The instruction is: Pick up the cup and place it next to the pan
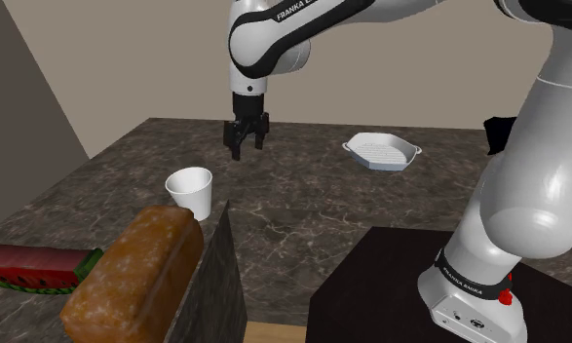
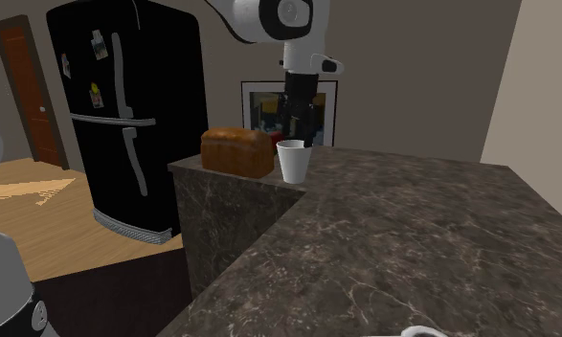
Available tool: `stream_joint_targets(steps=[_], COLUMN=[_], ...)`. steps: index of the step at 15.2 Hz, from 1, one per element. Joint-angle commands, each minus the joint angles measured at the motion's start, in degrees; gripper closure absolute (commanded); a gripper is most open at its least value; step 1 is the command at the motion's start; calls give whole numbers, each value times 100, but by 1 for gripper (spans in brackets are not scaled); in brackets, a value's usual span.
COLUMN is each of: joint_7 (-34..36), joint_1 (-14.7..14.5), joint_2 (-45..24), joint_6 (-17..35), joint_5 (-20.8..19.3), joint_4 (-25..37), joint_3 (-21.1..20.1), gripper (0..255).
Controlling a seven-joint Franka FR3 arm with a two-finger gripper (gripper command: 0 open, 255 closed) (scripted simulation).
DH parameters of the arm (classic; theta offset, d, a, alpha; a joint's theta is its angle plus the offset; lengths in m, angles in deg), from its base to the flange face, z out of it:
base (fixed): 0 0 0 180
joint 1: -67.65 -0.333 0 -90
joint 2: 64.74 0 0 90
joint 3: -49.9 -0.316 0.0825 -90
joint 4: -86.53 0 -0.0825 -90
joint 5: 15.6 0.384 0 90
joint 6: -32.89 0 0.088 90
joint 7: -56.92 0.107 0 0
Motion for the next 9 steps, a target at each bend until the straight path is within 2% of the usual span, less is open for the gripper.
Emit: stream_joint_targets(steps=[1, 9], joint_7=[75, 332], joint_1=[-66, -335], joint_2=[-398, -1991], joint_6=[88, 65], joint_5=[29, 30], joint_4=[347, 2101], joint_3=[-61, -216], gripper=[0, 0])
